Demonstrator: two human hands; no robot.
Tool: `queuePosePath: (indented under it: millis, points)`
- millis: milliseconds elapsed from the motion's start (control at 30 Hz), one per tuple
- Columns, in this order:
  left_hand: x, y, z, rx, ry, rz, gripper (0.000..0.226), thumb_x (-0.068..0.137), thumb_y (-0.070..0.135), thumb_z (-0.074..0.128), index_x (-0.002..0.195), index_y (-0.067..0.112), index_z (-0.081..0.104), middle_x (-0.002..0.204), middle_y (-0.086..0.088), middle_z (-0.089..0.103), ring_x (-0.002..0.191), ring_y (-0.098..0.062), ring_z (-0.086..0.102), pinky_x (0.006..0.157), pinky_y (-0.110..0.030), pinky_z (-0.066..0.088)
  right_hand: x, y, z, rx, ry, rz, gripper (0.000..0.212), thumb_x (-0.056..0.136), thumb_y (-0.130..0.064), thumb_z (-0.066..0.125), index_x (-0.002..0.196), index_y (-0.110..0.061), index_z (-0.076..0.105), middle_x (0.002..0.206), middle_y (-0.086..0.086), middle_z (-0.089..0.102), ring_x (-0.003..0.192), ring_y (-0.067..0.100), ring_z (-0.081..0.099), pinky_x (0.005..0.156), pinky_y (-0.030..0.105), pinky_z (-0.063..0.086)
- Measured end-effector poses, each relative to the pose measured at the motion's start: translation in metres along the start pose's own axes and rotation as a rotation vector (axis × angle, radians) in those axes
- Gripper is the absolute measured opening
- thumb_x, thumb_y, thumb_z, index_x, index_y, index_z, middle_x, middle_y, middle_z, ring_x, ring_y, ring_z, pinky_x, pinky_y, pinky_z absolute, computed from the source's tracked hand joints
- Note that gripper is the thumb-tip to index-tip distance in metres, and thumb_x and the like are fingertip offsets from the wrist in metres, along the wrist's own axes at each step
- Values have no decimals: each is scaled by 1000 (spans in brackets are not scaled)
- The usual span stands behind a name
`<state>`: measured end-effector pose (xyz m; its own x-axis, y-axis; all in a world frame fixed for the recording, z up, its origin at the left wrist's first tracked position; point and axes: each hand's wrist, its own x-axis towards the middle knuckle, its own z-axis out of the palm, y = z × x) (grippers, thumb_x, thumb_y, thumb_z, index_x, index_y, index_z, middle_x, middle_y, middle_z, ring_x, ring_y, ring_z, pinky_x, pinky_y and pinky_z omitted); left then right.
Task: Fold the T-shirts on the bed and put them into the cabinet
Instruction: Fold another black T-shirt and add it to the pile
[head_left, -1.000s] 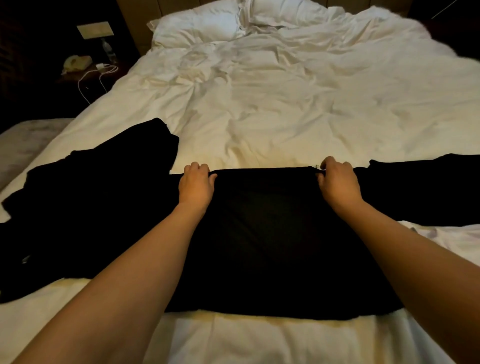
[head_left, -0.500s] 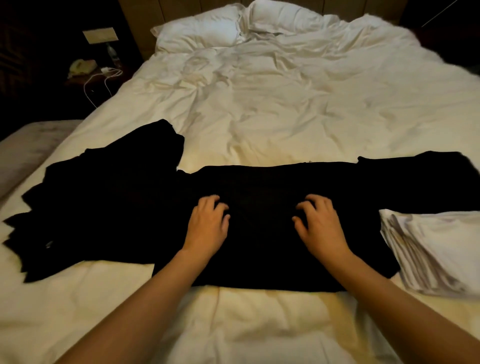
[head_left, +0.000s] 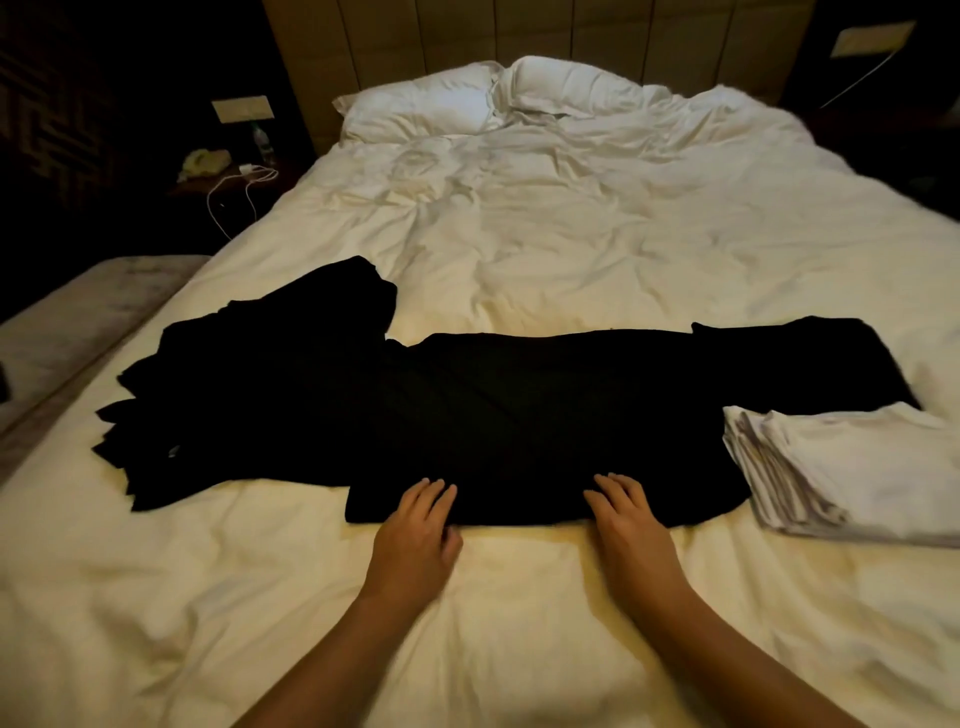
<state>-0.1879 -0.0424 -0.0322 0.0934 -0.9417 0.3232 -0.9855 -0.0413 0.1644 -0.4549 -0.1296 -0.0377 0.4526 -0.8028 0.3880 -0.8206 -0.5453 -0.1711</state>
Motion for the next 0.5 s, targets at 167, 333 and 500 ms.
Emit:
queuePosePath:
  millis: [167, 333, 500]
  points:
    - [1, -4, -6, -70, 39, -49, 40, 67, -4, 87, 105, 4, 75, 99, -8, 73, 93, -27, 71, 83, -37, 60, -5, -10, -9, 122, 127, -3, 52, 58, 13, 85, 106, 2, 69, 103, 16, 69, 112, 29, 47, 82, 42, 57]
    - [-28, 4, -14, -117, 150, -48, 39, 67, -8, 84, 104, 2, 74, 97, -9, 73, 91, -27, 70, 81, -35, 59, -34, -16, -11, 155, 110, 36, 50, 61, 14, 84, 107, 0, 69, 103, 13, 68, 109, 25, 48, 79, 35, 57]
    - [-62, 12, -21, -180, 187, -81, 38, 69, -10, 80, 104, 4, 75, 100, -9, 72, 93, -27, 69, 84, -32, 55, -66, -23, -19, 180, 130, 47, 26, 80, 1, 70, 105, -2, 70, 103, 12, 67, 107, 24, 50, 81, 35, 54]
